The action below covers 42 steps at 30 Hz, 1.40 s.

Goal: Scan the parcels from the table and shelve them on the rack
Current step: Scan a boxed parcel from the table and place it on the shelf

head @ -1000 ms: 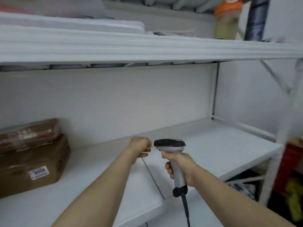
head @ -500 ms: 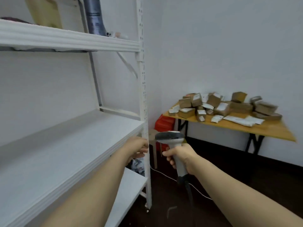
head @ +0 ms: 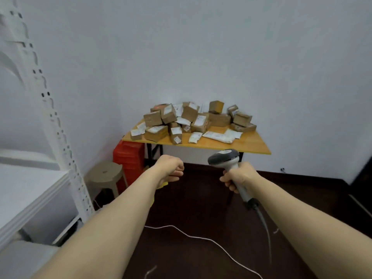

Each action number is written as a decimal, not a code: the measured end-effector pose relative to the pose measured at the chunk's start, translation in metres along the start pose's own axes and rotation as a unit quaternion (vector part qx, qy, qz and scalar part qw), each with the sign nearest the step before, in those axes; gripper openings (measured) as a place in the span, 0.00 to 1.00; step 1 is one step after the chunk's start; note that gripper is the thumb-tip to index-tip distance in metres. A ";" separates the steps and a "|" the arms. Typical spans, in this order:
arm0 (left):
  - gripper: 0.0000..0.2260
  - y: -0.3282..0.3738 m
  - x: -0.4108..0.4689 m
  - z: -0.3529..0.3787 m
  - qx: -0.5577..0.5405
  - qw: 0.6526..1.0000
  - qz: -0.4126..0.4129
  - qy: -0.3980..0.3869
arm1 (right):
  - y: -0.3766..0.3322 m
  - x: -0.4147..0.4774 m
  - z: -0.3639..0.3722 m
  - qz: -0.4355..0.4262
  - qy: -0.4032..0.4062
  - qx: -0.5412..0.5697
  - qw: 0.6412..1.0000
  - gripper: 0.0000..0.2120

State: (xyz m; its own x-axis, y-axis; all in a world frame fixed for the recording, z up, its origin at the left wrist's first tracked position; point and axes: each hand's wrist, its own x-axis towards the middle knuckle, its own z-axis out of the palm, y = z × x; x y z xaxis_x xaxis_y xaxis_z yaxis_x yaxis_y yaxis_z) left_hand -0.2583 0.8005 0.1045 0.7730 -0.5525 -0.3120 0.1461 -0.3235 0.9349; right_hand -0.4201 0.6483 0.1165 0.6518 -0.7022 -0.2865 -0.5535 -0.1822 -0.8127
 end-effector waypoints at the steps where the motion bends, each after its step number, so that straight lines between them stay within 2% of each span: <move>1: 0.05 0.007 0.020 0.004 0.001 1.000 0.001 -0.005 | -0.005 0.019 -0.006 -0.002 0.010 -0.012 1.000 0.06; 9: 0.04 0.038 0.150 0.027 0.036 0.999 -0.032 -0.020 | -0.014 0.135 -0.030 0.018 0.052 -0.084 0.995 0.06; 20: 0.03 0.083 0.322 0.074 0.053 0.997 -0.057 -0.009 | -0.030 0.324 -0.058 0.016 0.035 0.003 0.999 0.07; 26: 0.07 0.119 0.426 0.116 0.048 0.995 -0.086 0.015 | -0.040 0.456 -0.093 0.022 -0.004 0.035 0.999 0.06; 32: 0.19 0.135 0.506 0.147 0.038 0.992 -0.116 0.032 | -0.049 0.553 -0.114 0.035 -0.029 0.140 0.989 0.09; 37: 0.07 0.135 0.572 0.156 0.028 0.989 -0.128 0.063 | -0.050 0.615 -0.110 0.053 -0.063 0.214 0.973 0.13; 42: 0.08 0.132 0.650 0.164 0.015 0.987 -0.139 0.081 | -0.059 0.688 -0.099 0.080 -0.069 0.283 0.953 0.15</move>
State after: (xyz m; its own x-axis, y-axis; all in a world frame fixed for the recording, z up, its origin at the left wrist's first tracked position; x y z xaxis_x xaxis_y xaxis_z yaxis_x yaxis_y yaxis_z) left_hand 0.1625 0.2726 -0.0025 0.7952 -0.3097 -0.5213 0.3495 -0.4684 0.8114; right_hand 0.0098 0.1074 0.0171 0.6660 -0.5855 -0.4622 -0.3089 0.3475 -0.8853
